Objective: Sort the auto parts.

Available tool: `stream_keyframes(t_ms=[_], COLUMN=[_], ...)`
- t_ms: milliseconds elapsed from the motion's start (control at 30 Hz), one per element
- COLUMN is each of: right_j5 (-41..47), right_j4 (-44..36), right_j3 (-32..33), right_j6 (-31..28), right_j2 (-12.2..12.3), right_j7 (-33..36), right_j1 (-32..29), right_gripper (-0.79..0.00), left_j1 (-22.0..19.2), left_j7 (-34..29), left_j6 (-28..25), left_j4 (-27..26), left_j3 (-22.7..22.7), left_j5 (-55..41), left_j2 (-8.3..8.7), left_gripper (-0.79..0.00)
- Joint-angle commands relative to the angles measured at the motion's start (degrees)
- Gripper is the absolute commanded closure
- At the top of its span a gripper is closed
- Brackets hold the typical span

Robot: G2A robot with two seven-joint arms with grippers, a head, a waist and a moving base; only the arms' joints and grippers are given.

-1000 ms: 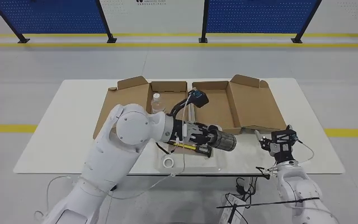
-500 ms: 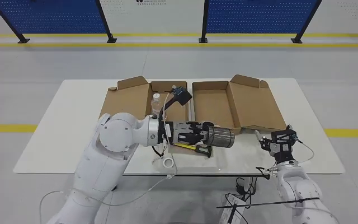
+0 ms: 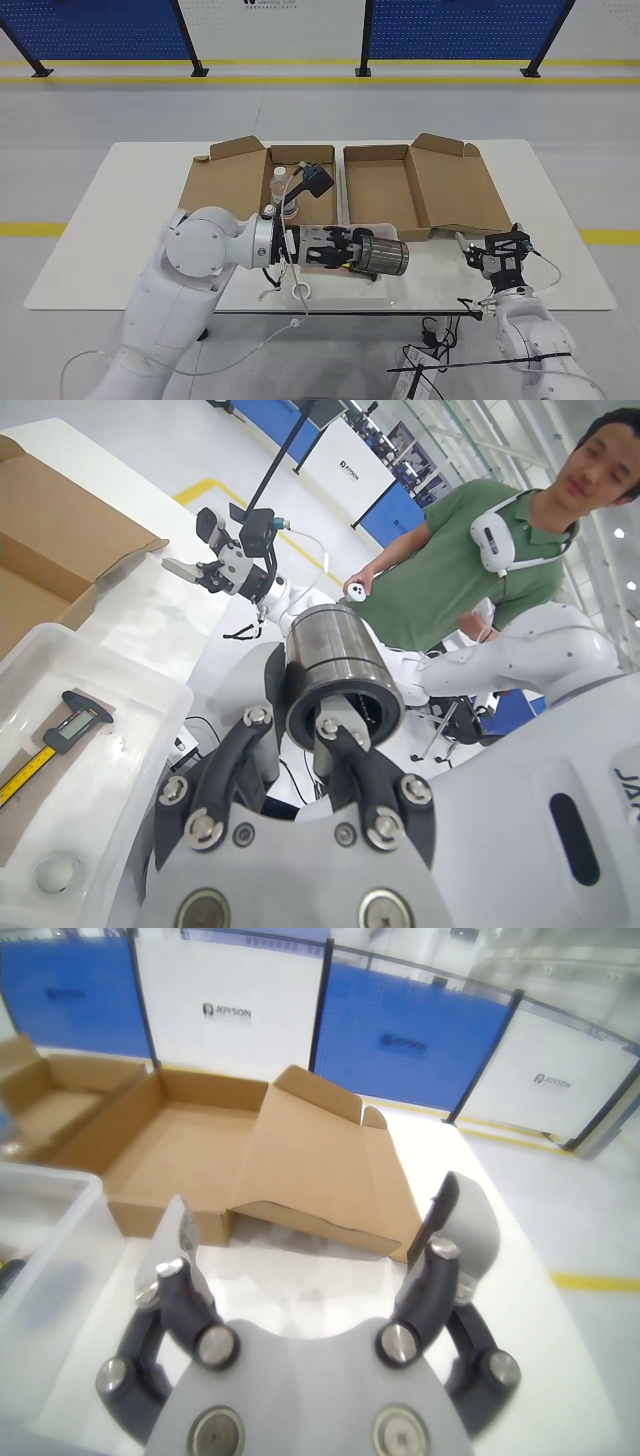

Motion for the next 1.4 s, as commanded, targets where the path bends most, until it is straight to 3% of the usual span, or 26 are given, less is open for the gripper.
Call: stream_keyframes(t_ms=[0, 567, 1033, 1367], right_j5=[0.0, 0.0, 0.0, 0.0], right_j4=[0.0, 0.0, 0.0, 0.0], right_j3=[0.0, 0.0, 0.0, 0.0], right_j6=[0.0, 0.0, 0.0, 0.0], right_j2=[0.0, 0.0, 0.0, 0.0], right_j7=[0.0, 0.0, 0.0, 0.0], right_j1=[0.0, 0.0, 0.0, 0.0], right_gripper=[-0.785, -0.785, -0.785, -0.785], left_j1=[-0.2, -2.3, -10.4, -18.6], left_j7=[0.0, -0.6, 1.4, 4.7], left_j6=[-0.1, 0.4, 2.7, 6.2], left_j4=[0.1, 1.5, 9.5, 19.5], left_j3=[0.1, 1.7, 8.1, 14.2], left_j5=[-0.4, 2.2, 12.2, 18.9], left_j2=[0.12, 1.26, 1.0, -0.27], left_gripper=[0.0, 0.0, 0.0, 0.0])
